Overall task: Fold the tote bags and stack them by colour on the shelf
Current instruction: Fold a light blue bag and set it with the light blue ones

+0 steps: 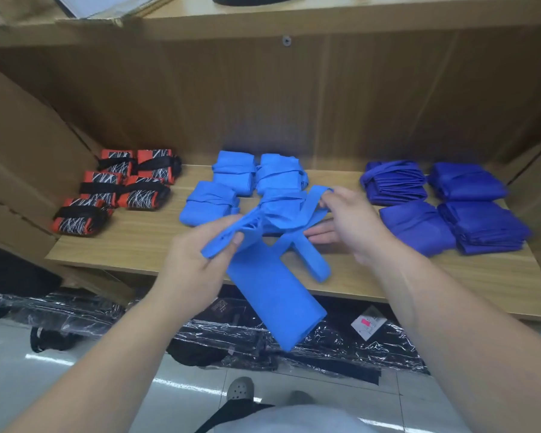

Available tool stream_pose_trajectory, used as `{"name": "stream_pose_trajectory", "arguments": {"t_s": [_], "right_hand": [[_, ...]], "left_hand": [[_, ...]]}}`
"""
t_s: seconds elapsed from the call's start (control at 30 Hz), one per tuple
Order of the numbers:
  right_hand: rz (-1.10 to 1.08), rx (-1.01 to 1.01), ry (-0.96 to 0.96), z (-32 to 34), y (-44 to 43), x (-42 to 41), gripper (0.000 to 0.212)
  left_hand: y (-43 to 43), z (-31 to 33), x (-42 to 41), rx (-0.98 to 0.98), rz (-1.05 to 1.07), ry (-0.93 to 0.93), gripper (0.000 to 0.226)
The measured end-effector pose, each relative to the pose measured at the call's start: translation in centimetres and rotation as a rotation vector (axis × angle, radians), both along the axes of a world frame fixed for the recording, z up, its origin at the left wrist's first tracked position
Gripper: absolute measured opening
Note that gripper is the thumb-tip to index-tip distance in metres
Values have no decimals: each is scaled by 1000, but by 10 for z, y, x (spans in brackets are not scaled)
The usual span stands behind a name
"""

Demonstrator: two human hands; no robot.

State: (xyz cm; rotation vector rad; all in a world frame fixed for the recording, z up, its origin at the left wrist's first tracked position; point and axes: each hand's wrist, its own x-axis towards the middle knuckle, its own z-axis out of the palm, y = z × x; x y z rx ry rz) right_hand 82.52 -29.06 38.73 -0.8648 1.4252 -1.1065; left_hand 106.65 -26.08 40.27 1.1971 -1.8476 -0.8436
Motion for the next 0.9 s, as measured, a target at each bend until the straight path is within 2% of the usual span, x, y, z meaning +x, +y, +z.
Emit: {"name": "stream_pose_trajectory", "arguments": {"t_s": [0.1,0.2,0.3,0.4,0.5,0.6,0.67,0.73,0.77,0.83,0.9], "right_hand": [[-156,125,-142,-1,-11,-7,13],[-232,166,-114,-12,-14,-20,15],[-303,79,53,-25,-11,-29,12],[-354,-133,401,-33,7,-31,12],[-180,-302,502,-41,39,-27,6],[173,-280,553,-56,65,-23,11],[292,-271,559,-68,74,-23,12],[286,-273,575,-72,75,-24,28],[271,-274,589,-71,75,-23,33],[243,-282,618,-70,75,-22,35],[224,-264,639,-71,74,-20,33]], "left_hand": [[7,-15,-6,-47,-143,-115,37],[12,-36,-14,-66,-243,-201,30],[19,-59,-26,-142,-265,-382,35],[25,-75,-41,-192,-213,-551,42],[29,-83,-55,-243,-141,-603,45],[29,-92,-60,-266,-125,-665,52],[30,-97,-63,-227,-133,-704,59],[31,-98,-67,-201,-105,-710,59],[32,-98,-69,-186,-96,-723,68],[31,-98,-72,-201,-96,-771,78],[28,-102,-74,-265,-95,-801,74]]}}
